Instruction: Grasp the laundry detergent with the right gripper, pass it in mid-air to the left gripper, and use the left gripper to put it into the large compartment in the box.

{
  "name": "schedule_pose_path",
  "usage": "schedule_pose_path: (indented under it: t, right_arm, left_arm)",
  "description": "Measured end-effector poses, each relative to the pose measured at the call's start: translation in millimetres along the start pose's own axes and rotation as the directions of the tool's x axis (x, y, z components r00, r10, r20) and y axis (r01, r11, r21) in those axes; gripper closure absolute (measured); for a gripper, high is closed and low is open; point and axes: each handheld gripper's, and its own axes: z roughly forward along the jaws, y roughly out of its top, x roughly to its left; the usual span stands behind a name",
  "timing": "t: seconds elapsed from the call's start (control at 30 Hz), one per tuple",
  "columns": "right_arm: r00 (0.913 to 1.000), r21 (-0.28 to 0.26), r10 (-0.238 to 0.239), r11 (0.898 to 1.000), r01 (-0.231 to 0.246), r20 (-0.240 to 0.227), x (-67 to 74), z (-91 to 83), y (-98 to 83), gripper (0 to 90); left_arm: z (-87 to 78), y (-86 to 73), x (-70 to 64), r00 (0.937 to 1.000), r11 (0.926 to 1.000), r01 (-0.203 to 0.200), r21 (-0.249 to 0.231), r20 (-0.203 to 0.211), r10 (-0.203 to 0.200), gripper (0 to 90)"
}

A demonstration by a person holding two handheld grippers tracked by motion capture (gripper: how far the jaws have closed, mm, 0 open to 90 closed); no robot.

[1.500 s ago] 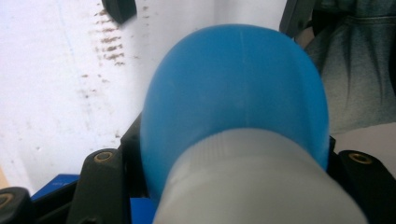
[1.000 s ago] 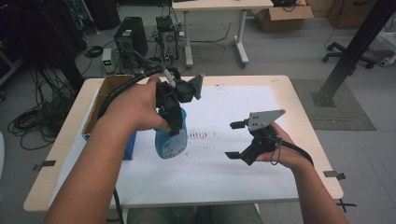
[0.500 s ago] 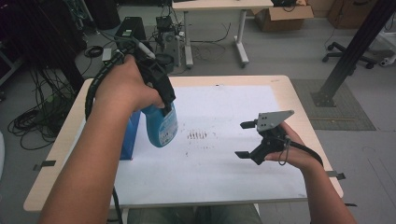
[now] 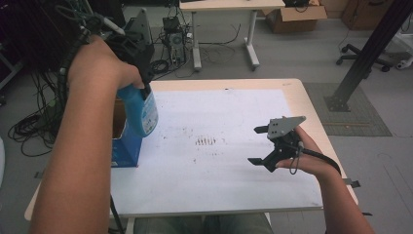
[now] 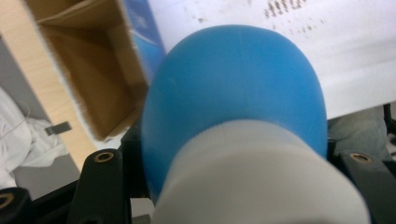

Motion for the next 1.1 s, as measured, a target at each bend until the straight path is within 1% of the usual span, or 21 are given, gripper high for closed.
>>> schedule_pose_path:
  t: [0.03,0.07,0.1,0.13,0.17,0.2,0.23,0.27,0.3,0.33,0.37,0.47,0.53,0.6,0.63,0.67,0.7,0.77,0.8,0.9,1.1]
  right_arm:
    - [1.0,0.0,0.0,1.0,0.0,0.0,0.0,0.0,0.0,1.4]
    - [1.0,0.005,-0.002,1.0,0.002,0.004,0.0,1.1,-0.2,1.4]
    - [1.0,0.005,-0.002,1.0,0.002,0.004,0.0,1.1,-0.2,1.4]
    - [1.0,0.007,-0.002,1.0,0.002,0.001,-0.5,1.9,-0.8,1.4]
    - [1.0,0.007,-0.002,1.0,0.002,0.001,-0.5,1.9,-0.8,1.4]
    - [1.0,0.009,-0.001,1.0,0.001,0.001,-1.0,2.1,-1.3,1.4]
    - [1.0,0.009,-0.001,1.0,0.001,0.001,-1.0,2.1,-1.3,1.4]
    - [1.0,0.013,0.002,1.0,-0.002,0.002,-1.5,2.5,-2.0,1.4]
    - [1.0,0.013,0.002,1.0,-0.002,0.002,-1.5,2.5,-2.0,1.4]
    - [1.0,0.013,0.006,1.0,-0.006,0.003,-2.2,2.7,-3.0,1.4]
    - [1.0,0.013,0.006,1.0,-0.006,0.003,-2.2,2.7,-3.0,1.4]
    - [0.9999,0.014,0.011,1.0,-0.011,0.005,-2.6,2.1,-3.6,1.4]
    - [0.9999,0.014,0.011,1.0,-0.011,0.004,-2.8,1.8,-3.8,1.4]
    - [0.9999,0.015,0.011,1.0,-0.011,0.001,-2.7,2.0,-3.9,1.4]
    - [0.9999,0.015,0.011,1.0,-0.011,0.001,-2.7,2.0,-3.9,1.4]
    - [1.0,0.02,0.01,1.0,-0.01,0.001,-2.9,2.2,-4.0,1.5]
    - [1.0,0.02,0.01,1.0,-0.01,0.001,-2.9,2.2,-4.0,1.5]
    - [1.0,0.025,0.009,1.0,-0.008,-0.002,-3.2,1.9,-3.6,1.5]
    - [0.9999,0.028,0.01,1.0,-0.01,-0.004,-3.3,1.3,-3.0,1.5]
    - [1.0,0.03,0.005,1.0,-0.005,-0.006,-3.1,0.5,-1.9,1.5]
    - [0.9999,0.036,0.004,0.999,-0.003,-0.011,-1.7,2.0,-0.8,1.5]
  left_arm:
    - [0.0,0.0,0.0,1.0,1.0,0.0,0.0,0.0,0.0,39.2]
    - [-5.4,-0.7,7.0,0.9998,0.9999,0.017,0.001,-0.006,-0.017,39.2]
    - [-5.4,-0.7,7.0,0.9998,0.9999,0.017,0.001,-0.006,-0.017,39.2]
    - [-10.5,-1.7,13.8,0.9994,0.9994,0.034,-0.001,-0.006,-0.034,39.2]
    - [-10.5,-1.7,13.8,0.9994,0.9994,0.034,-0.001,-0.006,-0.034,39.2]
    - [-14.9,-3.0,20.3,0.9988,0.9988,0.048,-0.006,-0.008,-0.048,39.2]
    - [-14.9,-3.0,20.3,0.9988,0.9988,0.048,-0.006,-0.008,-0.048,39.2]
    - [-18.4,-4.7,26.7,0.9978,0.9977,0.067,-0.011,-0.005,-0.067,39.2]
    - [-18.4,-4.7,26.7,0.9978,0.9977,0.067,-0.011,-0.005,-0.067,39.1]
    - [-21.1,-6.3,33.4,0.9963,0.9962,0.086,-0.016,0.0,-0.086,39.2]
    - [-21.1,-6.3,33.4,0.9963,0.9962,0.086,-0.016,0.0,-0.086,39.2]
    - [-24.1,-8.0,44.4,0.9939,0.9938,0.111,-0.016,0.0,-0.111,39.1]
    - [-24.5,-8.3,48.4,0.9925,0.9924,0.122,-0.015,-0.003,-0.122,39.1]
    - [-26.2,-8.3,56.5,0.9887,0.9887,0.15,-0.009,-0.008,-0.15,39.2]
    - [-26.2,-8.3,56.5,0.9887,0.9887,0.15,-0.009,-0.008,-0.15,39.1]
    - [-27.3,-8.7,61.7,0.9851,0.985,0.172,-0.017,-0.006,-0.172,39.2]
    - [-27.3,-8.7,61.7,0.9851,0.985,0.172,-0.017,-0.006,-0.172,39.1]
    - [-28.8,-8.8,67.5,0.9827,0.9825,0.185,-0.019,-0.001,-0.185,39.2]
    - [-29.8,-9.1,74.1,0.9805,0.9803,0.197,-0.02,0.003,-0.196,39.2]
    - [-31.4,-9.7,82.9,0.976,0.9757,0.218,-0.024,0.009,-0.217,39.2]
    - [-33.3,-8.4,95.5,0.9703,0.9698,0.242,-0.031,0.006,-0.242,39.2]
